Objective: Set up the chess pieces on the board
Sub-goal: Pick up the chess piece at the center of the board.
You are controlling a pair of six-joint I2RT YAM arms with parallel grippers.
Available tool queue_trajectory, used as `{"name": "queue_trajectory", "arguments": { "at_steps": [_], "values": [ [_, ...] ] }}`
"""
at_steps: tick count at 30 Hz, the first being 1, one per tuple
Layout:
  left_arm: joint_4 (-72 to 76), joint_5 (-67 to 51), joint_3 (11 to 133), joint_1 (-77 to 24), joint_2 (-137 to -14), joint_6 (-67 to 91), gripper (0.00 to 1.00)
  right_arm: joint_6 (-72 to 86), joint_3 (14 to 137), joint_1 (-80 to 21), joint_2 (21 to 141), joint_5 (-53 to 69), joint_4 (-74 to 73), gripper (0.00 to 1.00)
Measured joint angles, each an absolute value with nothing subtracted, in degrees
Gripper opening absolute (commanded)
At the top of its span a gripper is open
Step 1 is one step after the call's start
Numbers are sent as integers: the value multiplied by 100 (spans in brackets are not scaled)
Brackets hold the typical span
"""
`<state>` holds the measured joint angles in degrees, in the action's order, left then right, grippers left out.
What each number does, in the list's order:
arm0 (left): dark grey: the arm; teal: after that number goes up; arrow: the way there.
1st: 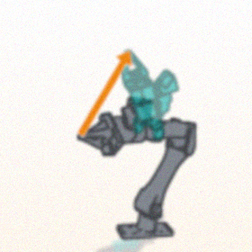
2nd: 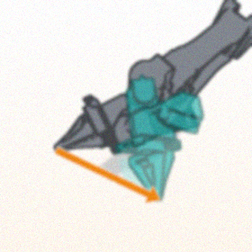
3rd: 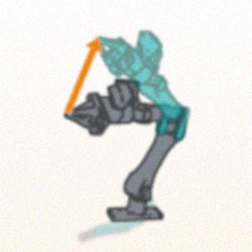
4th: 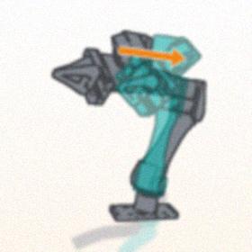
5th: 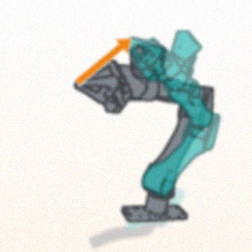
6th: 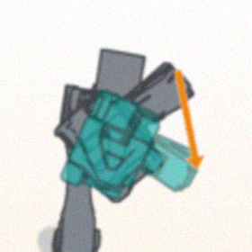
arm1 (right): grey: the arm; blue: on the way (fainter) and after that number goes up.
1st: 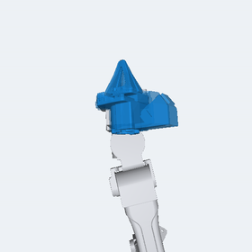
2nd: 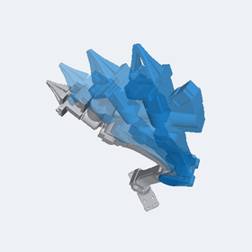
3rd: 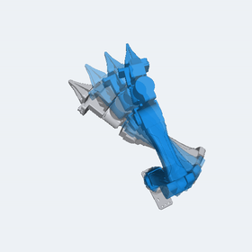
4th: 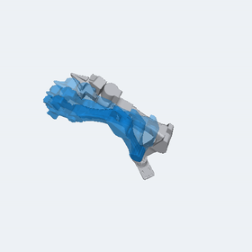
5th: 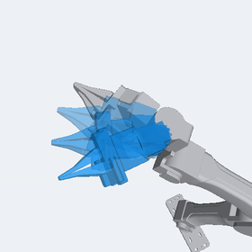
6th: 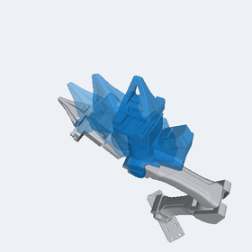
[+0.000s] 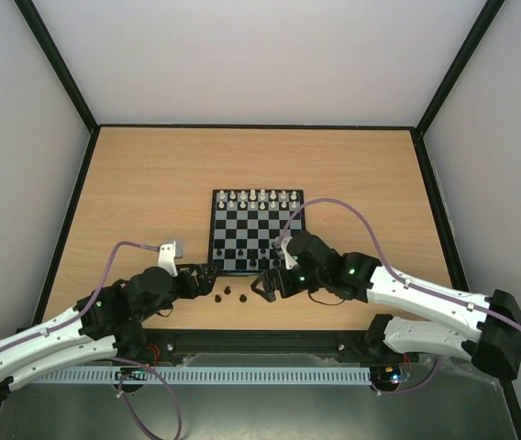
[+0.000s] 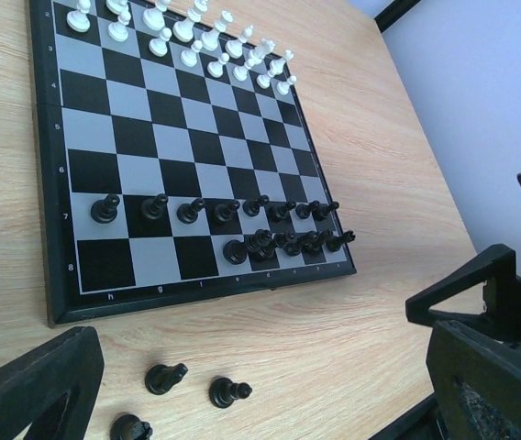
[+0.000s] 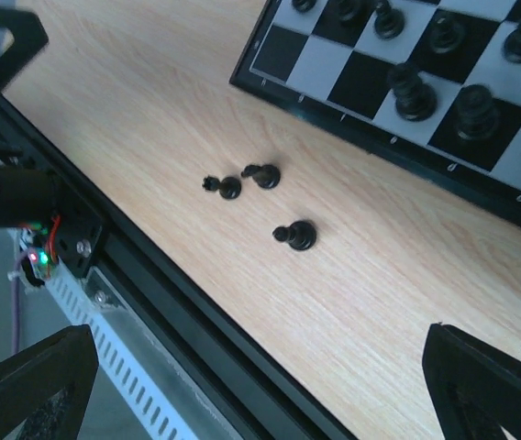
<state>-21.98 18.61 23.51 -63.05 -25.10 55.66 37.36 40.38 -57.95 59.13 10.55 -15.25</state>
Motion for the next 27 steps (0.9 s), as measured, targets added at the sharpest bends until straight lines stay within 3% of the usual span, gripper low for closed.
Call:
{"name": "queue_trajectory", "arguments": {
  "at_steps": [5, 13, 27],
  "values": [
    [-2244, 1850, 2346, -6305, -2429, 5553, 99, 3712, 4375, -6348, 6436, 545, -1894, 80],
    [-2292, 1769, 2178, -6305, -2239, 5559, 100, 3791, 4897, -7220, 7728, -508, -2394, 65],
    [-2554, 1660, 2139, -6305, -965, 5708, 99, 3859, 6027, -7540, 9225, -1321, -2591, 55]
  ]
}}
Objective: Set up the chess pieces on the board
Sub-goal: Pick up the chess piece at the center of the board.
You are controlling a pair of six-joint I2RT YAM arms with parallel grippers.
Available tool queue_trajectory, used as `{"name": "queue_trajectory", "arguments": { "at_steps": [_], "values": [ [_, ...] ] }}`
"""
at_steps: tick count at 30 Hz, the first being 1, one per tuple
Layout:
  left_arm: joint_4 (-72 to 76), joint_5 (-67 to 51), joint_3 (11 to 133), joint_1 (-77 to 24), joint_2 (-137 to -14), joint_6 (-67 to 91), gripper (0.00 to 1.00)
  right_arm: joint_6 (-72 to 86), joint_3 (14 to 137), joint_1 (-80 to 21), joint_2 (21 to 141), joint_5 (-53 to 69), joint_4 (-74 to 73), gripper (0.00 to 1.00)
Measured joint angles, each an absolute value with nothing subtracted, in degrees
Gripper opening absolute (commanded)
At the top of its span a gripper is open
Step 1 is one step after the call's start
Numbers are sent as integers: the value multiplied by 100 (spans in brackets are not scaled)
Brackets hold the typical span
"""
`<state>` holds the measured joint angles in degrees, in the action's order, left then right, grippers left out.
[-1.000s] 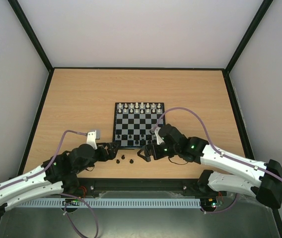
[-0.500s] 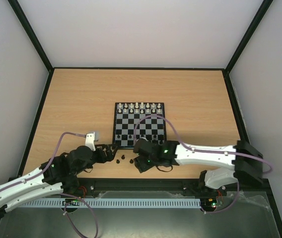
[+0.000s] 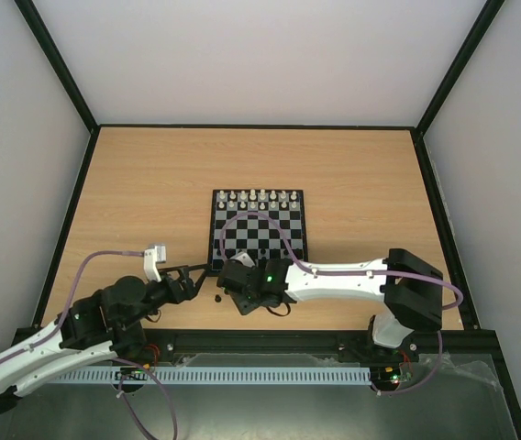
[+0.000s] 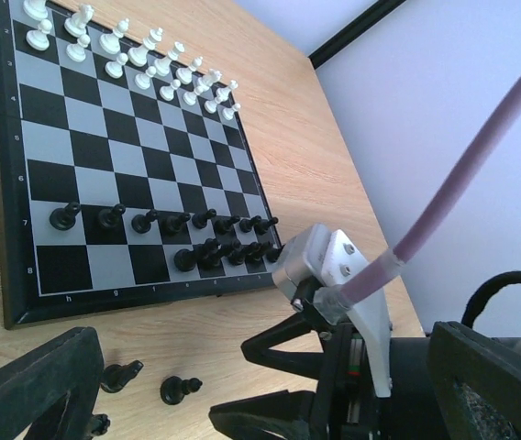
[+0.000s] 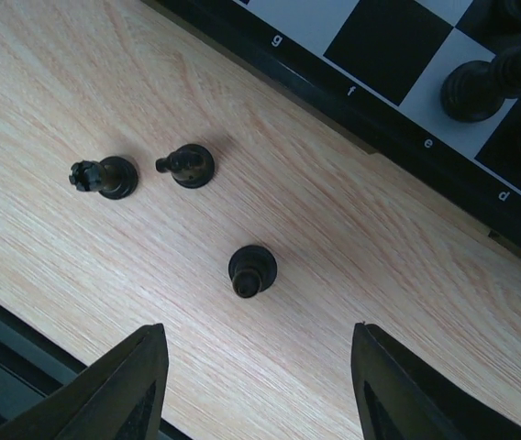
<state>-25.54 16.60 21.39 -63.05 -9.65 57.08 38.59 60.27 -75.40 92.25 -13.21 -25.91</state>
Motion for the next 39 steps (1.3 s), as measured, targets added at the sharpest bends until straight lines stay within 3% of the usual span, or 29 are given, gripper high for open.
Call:
{"name": "queue_trajectory", "arguments": {
  "at_steps": [7, 39],
  "values": [
    [-2705, 1627, 2276, -6305, -812, 5717, 100, 3850, 6130, -7533, 9456, -1251, -2582, 40],
    [-2869, 1658, 2523, -6305, -602, 5714, 99, 3468, 6243, -7242, 9994, -794, -2322, 11]
  ]
}}
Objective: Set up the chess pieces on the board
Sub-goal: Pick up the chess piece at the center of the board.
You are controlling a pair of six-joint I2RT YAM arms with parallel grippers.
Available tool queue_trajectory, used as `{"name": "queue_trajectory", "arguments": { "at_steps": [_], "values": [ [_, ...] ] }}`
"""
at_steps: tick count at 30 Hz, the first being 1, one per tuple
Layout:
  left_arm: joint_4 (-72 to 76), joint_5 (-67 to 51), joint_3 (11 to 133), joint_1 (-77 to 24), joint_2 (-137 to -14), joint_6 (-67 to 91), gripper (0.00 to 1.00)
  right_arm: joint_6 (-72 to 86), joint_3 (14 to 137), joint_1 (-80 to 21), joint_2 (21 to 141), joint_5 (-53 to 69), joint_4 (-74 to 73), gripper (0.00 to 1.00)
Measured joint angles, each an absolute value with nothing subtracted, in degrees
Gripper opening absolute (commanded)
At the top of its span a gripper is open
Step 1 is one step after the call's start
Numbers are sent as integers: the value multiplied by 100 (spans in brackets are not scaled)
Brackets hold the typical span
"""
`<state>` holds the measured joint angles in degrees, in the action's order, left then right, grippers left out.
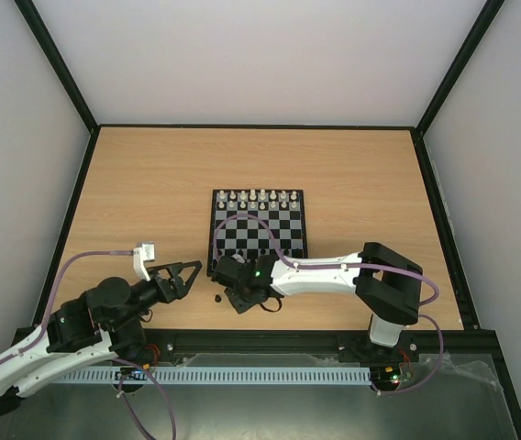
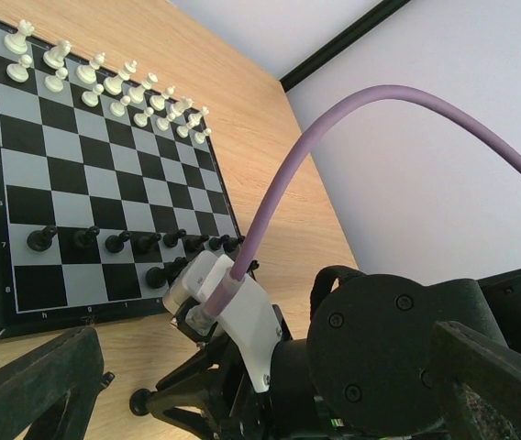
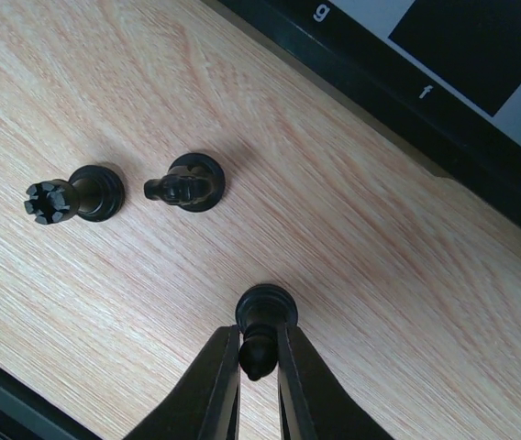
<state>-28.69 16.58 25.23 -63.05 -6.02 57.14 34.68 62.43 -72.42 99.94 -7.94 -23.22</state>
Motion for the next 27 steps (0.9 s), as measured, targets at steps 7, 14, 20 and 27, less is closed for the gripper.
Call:
{"name": "queue_trajectory", "arguments": {
  "at_steps": [7, 14, 20, 27],
  "values": [
    [-2871, 1658, 2526, -6305, -602, 5714, 99, 3435, 6254, -7238, 10009, -797, -2322, 6],
    [-2873, 1658, 2536, -6305, -596, 5714, 100, 3420, 6342, -7236, 10009, -856, -2370, 5],
    [-2880, 1660, 2545, -6305, -572, 5714, 99, 3365, 6499, -7161, 10007, -950, -2504, 5],
    [-2912, 1662, 2547, -6305, -565, 5714, 100, 3245, 6794, -6971, 10007, -982, -2724, 5]
  ]
}}
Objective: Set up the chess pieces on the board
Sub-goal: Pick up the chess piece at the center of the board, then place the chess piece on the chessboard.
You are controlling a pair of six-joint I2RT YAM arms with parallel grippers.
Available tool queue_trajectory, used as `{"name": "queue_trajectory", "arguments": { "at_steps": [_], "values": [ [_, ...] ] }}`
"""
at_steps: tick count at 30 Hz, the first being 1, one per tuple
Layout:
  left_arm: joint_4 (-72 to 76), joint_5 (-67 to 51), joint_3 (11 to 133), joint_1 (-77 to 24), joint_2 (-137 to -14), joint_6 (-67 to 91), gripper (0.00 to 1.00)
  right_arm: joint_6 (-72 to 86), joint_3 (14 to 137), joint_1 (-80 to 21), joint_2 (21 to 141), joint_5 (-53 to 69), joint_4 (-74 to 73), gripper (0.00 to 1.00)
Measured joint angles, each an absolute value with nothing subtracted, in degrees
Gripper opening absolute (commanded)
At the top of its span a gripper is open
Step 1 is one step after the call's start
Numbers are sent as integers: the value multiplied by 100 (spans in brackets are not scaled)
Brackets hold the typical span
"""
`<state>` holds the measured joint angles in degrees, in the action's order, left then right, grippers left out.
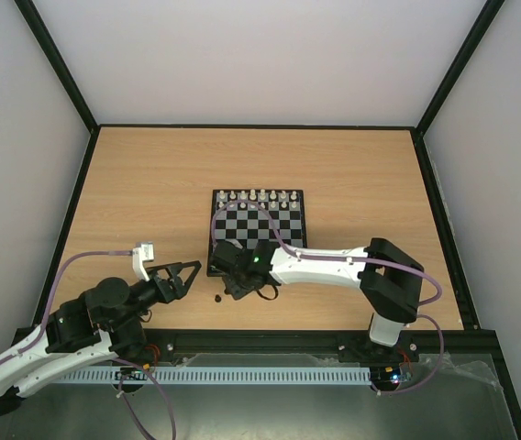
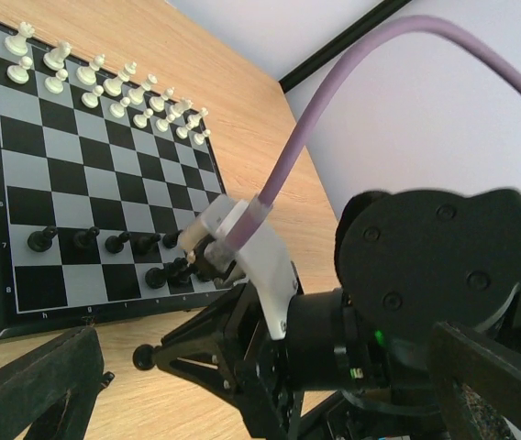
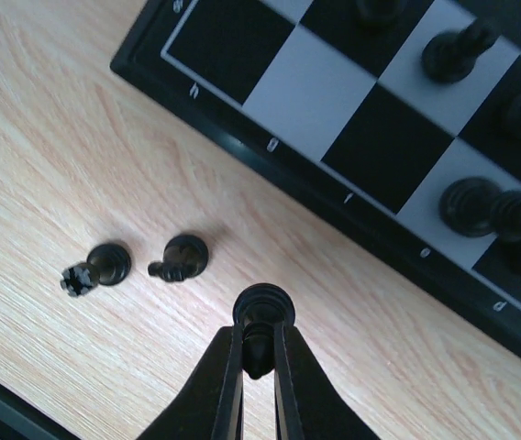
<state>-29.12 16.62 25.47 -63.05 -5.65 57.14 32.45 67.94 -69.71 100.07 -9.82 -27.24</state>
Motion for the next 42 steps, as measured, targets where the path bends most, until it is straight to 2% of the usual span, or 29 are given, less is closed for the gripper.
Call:
{"name": "queue_trajectory", "arguments": {
  "at_steps": [23, 42],
  "values": [
    [-3039, 1704, 2718, -6305, -565, 5708, 100, 2539, 7784, -6104, 10532, -790, -3297, 5],
    [-3041, 1715, 2740, -6305, -565, 5677, 99, 2307, 8020, -5944, 10932, -659, -3387, 6]
  ]
}}
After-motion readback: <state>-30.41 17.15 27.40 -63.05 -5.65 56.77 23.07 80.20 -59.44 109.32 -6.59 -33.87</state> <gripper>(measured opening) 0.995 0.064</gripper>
